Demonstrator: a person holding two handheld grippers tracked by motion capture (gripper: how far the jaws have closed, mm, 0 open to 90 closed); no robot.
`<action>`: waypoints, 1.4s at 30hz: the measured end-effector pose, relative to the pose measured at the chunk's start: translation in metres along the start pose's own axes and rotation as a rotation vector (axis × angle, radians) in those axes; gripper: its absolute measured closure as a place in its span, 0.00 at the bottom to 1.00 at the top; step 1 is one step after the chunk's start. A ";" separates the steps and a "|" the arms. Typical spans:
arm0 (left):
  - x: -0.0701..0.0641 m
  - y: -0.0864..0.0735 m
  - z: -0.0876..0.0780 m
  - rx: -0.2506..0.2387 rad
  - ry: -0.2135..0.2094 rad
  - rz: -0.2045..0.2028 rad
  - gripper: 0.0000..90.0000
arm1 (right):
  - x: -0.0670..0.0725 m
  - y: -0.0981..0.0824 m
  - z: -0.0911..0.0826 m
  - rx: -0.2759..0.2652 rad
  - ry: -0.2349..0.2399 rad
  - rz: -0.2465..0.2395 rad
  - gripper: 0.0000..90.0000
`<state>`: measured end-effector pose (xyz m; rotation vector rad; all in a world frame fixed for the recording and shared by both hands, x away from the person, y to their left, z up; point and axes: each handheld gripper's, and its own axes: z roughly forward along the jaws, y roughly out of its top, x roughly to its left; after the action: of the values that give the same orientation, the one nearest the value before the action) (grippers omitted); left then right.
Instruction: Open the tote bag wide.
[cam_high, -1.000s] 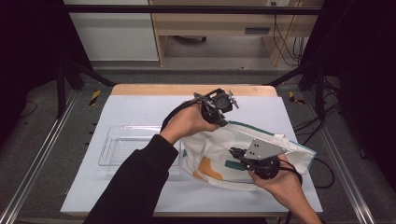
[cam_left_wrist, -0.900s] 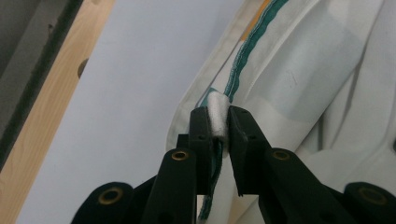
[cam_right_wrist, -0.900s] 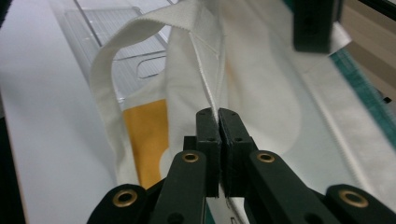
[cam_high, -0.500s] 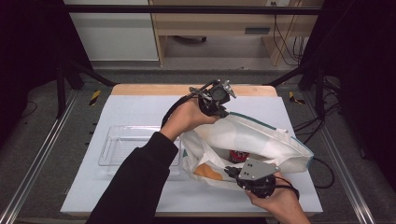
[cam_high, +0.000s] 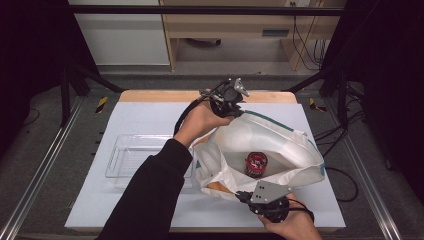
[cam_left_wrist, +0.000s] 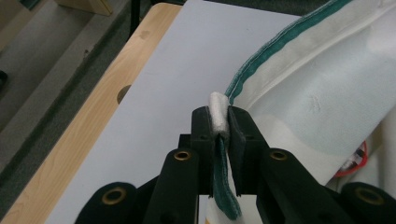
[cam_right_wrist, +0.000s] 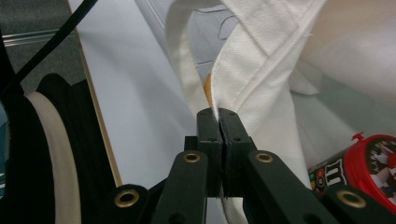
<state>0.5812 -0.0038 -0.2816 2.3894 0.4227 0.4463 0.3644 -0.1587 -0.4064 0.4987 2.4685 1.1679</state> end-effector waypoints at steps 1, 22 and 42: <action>0.001 0.000 0.000 -0.007 0.005 -0.010 0.90 | 0.001 0.000 0.000 0.002 0.002 -0.003 0.99; 0.003 -0.007 0.019 -0.047 0.093 -0.052 0.90 | 0.011 -0.023 0.015 0.030 0.028 0.030 0.99; 0.007 -0.019 0.042 -0.048 0.102 -0.092 0.90 | 0.014 -0.028 0.023 0.053 0.017 0.021 0.99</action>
<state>0.6017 -0.0104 -0.3235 2.2966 0.5596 0.5317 0.3585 -0.1537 -0.4447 0.5332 2.5201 1.1218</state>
